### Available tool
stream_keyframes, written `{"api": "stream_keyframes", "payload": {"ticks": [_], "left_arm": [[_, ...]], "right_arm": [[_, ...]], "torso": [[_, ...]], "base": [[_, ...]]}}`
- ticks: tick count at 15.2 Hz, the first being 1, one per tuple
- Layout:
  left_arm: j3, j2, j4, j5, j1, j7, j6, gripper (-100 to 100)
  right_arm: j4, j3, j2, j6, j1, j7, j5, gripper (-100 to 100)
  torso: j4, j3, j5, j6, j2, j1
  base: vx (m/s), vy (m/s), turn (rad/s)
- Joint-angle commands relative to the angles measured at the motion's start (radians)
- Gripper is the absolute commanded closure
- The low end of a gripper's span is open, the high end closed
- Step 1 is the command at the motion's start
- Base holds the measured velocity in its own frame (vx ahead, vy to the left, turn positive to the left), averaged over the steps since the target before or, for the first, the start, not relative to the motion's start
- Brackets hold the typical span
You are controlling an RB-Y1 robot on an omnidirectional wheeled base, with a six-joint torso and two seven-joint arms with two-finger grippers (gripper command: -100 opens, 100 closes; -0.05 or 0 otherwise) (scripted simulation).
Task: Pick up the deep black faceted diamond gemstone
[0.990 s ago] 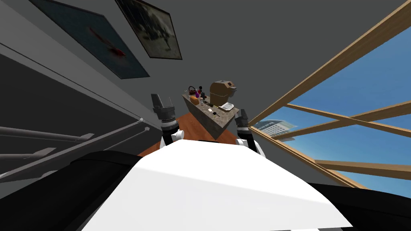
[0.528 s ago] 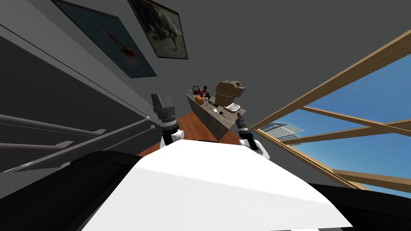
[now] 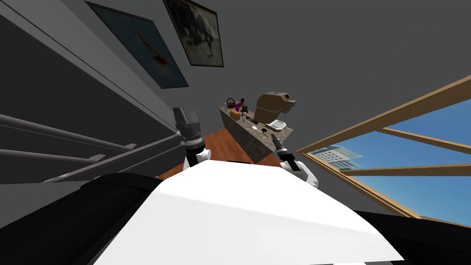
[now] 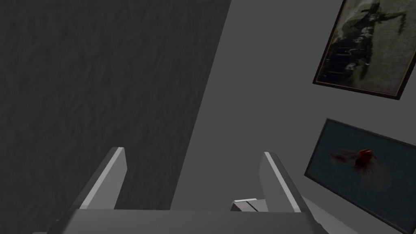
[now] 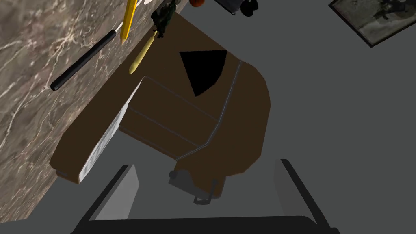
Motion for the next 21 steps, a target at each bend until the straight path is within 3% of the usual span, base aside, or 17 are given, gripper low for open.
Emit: {"api": "stream_keyframes", "payload": {"ticks": [1,14,15,20,21], "left_arm": [[0.000,0.000,0.000,0.000,0.000,0.000,0.000,0],[0.000,0.000,0.000,0.000,0.000,0.000,0.000,0],[0.000,0.000,0.000,0.000,0.000,0.000,0.000,0],[0.000,0.000,0.000,0.000,0.000,0.000,0.000,0],[0.000,0.000,0.000,0.000,0.000,0.000,0.000,0]], "right_arm": [[0.050,-0.007,-0.046,0.025,-0.007,0.031,0.024,-100],[0.292,-0.033,-0.242,0.128,-0.038,0.158,0.125,-100],[0.330,-0.037,-0.272,0.145,-0.042,0.179,0.141,-100],[0.405,-0.043,-0.328,0.177,-0.050,0.219,0.173,-100],[0.440,-0.045,-0.354,0.192,-0.053,0.238,0.188,-100]], "torso": [[0.000,0.000,0.000,0.000,0.000,0.000],[0.000,0.000,0.000,0.000,0.000,0.000],[0.000,0.000,0.000,0.000,0.000,0.000],[0.000,-0.001,0.000,0.000,-0.001,-0.001],[0.000,0.000,0.000,0.000,-0.001,-0.001]], "base": [[0.022,0.170,0.122],[0.038,0.158,0.112],[0.047,0.147,0.117],[0.051,0.145,0.105],[0.042,0.129,0.111]]}}
